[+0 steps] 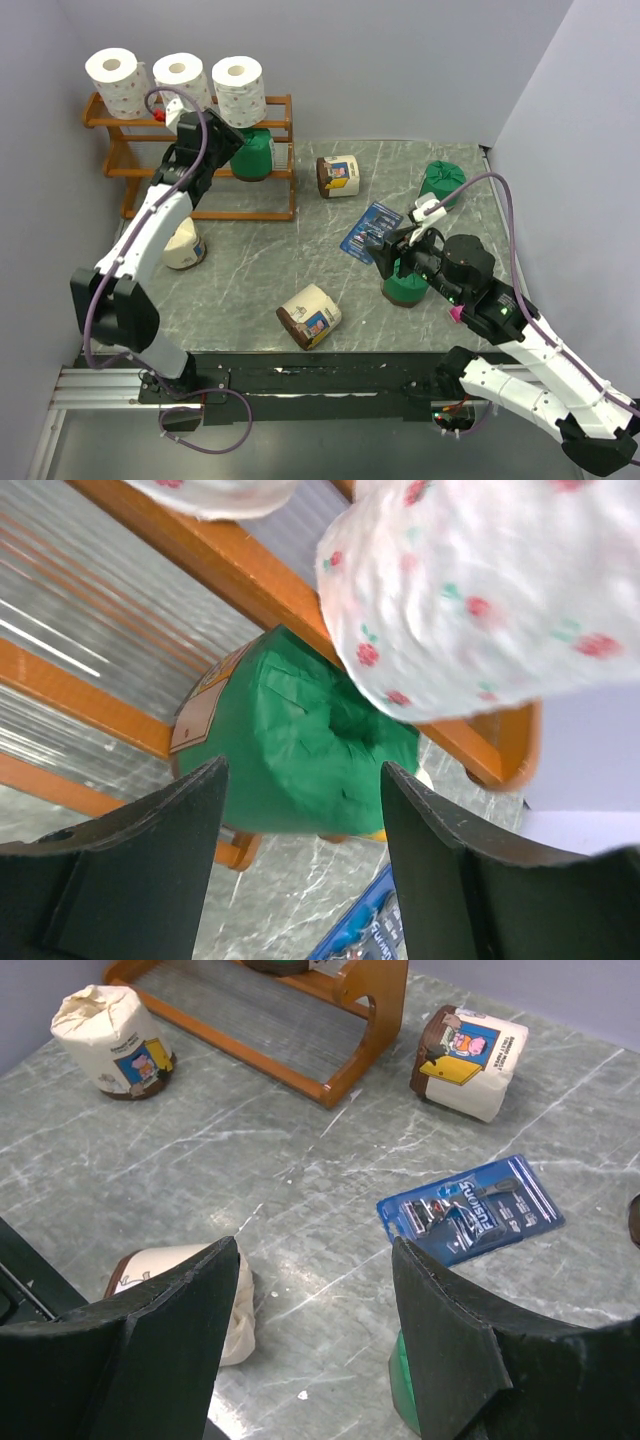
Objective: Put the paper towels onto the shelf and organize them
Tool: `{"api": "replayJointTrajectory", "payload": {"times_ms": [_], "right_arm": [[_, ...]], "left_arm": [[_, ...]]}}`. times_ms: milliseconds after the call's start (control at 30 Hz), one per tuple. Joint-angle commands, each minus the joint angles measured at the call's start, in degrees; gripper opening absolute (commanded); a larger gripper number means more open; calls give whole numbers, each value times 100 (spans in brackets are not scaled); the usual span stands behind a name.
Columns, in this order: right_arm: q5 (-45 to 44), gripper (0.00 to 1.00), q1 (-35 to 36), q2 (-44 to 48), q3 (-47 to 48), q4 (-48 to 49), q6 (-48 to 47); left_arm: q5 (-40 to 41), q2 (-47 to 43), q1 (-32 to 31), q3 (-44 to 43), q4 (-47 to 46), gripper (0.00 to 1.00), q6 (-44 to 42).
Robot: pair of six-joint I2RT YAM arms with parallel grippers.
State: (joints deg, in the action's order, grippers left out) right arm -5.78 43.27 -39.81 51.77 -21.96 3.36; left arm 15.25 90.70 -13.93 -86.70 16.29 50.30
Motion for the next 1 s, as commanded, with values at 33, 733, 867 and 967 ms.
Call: {"api": "replayJointTrajectory", "payload": {"times_ms": [33,733,867,967], "right_arm": [[-11,70,24,-53,220,156,95],[-468,70,41,-238,132,51,570],[-635,70,24,-211,70,77,622],[-775,70,24,-229,70,-1,683]], "left_arm": [[57,-895,-13,389,-417,67,-451],[390,-281,-628,884,-944,61,-970],[532,52,-628,698,-1154,62,-1049],[655,237,-628,575,-1216,63,-1110]]}}
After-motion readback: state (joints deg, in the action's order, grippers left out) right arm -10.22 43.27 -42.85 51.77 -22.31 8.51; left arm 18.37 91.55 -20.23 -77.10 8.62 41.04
